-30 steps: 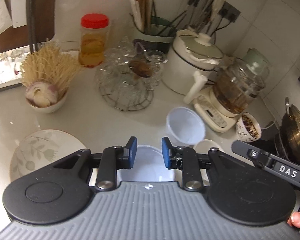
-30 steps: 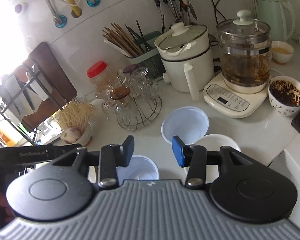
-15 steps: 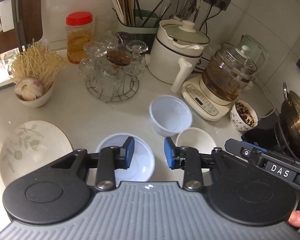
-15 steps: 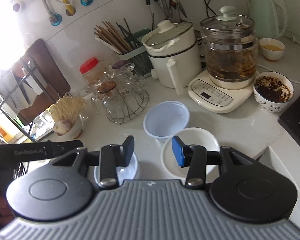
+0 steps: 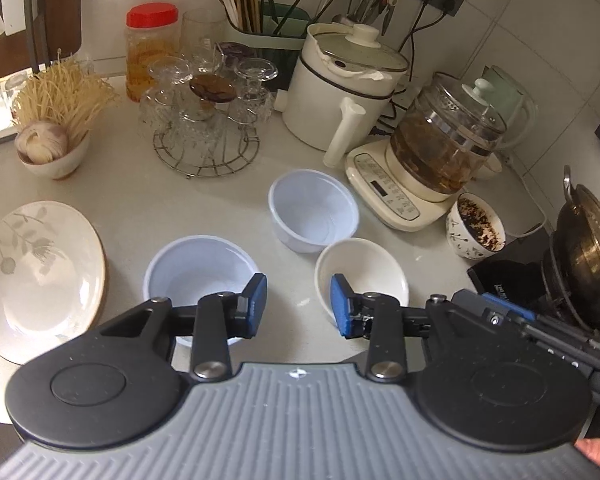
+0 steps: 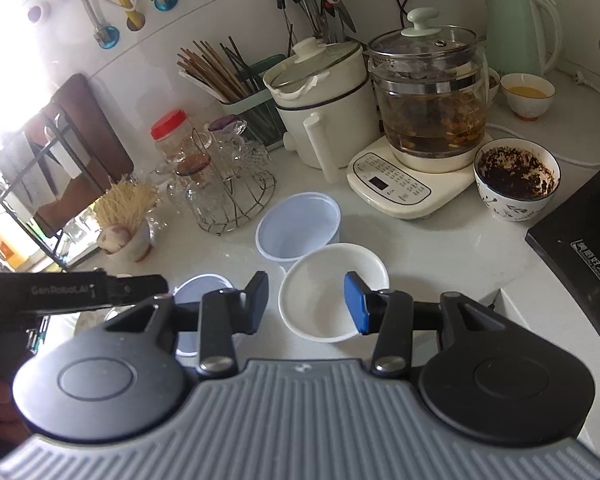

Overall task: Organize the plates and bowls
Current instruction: 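Move both grippers to the other plastic bowl and close them on its rim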

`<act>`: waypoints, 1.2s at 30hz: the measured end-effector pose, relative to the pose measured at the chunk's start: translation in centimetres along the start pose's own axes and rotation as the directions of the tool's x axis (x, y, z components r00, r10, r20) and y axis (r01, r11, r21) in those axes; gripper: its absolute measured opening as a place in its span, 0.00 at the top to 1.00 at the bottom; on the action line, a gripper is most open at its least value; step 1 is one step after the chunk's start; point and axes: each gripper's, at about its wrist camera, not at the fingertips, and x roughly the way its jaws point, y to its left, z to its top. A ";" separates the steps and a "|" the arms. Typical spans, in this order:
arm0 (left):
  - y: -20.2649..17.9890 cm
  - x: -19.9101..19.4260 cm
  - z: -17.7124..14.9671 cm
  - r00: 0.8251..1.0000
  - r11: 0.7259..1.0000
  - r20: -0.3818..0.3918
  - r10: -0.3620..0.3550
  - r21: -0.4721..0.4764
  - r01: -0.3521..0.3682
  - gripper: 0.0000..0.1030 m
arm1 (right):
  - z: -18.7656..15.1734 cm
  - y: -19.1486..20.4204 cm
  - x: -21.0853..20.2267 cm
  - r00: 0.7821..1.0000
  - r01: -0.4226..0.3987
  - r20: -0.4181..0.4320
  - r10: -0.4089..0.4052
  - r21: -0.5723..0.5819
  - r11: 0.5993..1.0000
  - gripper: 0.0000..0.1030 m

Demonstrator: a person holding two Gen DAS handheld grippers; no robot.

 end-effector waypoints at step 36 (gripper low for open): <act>2.5 11.9 9.1 0.982 0.997 -0.173 -0.077 -0.042 0.071 0.47 | 7.4 -1.8 8.2 0.997 0.066 -0.035 -0.065 0.043 0.997 0.33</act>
